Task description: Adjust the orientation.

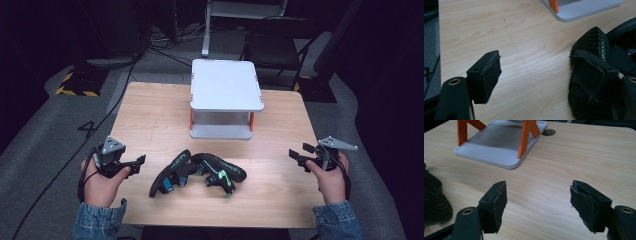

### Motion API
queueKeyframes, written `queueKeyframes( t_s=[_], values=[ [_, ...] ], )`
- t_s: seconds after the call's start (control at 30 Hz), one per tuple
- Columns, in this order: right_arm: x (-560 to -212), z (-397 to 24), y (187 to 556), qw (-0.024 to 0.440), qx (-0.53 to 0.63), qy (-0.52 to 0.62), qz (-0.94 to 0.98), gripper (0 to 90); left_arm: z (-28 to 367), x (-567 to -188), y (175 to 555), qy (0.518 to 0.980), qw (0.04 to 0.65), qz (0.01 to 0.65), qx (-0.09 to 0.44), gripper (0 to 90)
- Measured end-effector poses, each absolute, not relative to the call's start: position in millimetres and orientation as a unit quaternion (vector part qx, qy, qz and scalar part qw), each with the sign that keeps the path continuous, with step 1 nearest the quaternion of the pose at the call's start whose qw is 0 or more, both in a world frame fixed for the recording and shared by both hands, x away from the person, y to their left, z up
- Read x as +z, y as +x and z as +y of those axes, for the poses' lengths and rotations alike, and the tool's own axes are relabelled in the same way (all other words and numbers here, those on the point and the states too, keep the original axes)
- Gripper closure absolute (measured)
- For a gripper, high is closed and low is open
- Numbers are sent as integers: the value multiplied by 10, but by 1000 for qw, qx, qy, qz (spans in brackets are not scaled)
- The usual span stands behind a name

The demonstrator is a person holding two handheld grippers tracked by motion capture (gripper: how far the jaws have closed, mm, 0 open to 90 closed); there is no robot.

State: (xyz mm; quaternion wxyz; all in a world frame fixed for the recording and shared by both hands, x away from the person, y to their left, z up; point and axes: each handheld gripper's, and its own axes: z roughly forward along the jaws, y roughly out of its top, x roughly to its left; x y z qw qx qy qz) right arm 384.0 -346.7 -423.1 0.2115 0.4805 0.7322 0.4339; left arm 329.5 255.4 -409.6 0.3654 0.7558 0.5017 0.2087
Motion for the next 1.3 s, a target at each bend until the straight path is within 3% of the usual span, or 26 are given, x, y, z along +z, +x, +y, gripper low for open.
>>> queueKeyframes(
  t_s=[0.2, 0.33, 0.63, 1.03, 1.17, 1.3],
  values=[
    [-4226, -3457, 3837, 211, 432, 482, 732, 307, 2420, -4057, 3251, 771, 377, 475, 194, 226],
    [-4235, -3429, 3846, 207, 433, 483, 732, 309, 2218, -4042, 3220, 813, 379, 416, 149, 217],
    [-4266, -3404, 3853, 199, 430, 482, 737, 309, 1978, -4175, 3220, 864, 343, 359, 83, 198],
    [-4339, -3313, 3874, 188, 422, 476, 749, 315, 1804, -4353, 3252, 885, 295, 354, 73, 213],
    [-4351, -3299, 3874, 184, 422, 475, 750, 315, 1769, -4408, 3271, 884, 287, 365, 45, 223],
    [-4352, -3301, 3874, 184, 422, 475, 750, 315, 1797, -4397, 3287, 874, 287, 388, 48, 319]
  ],
)
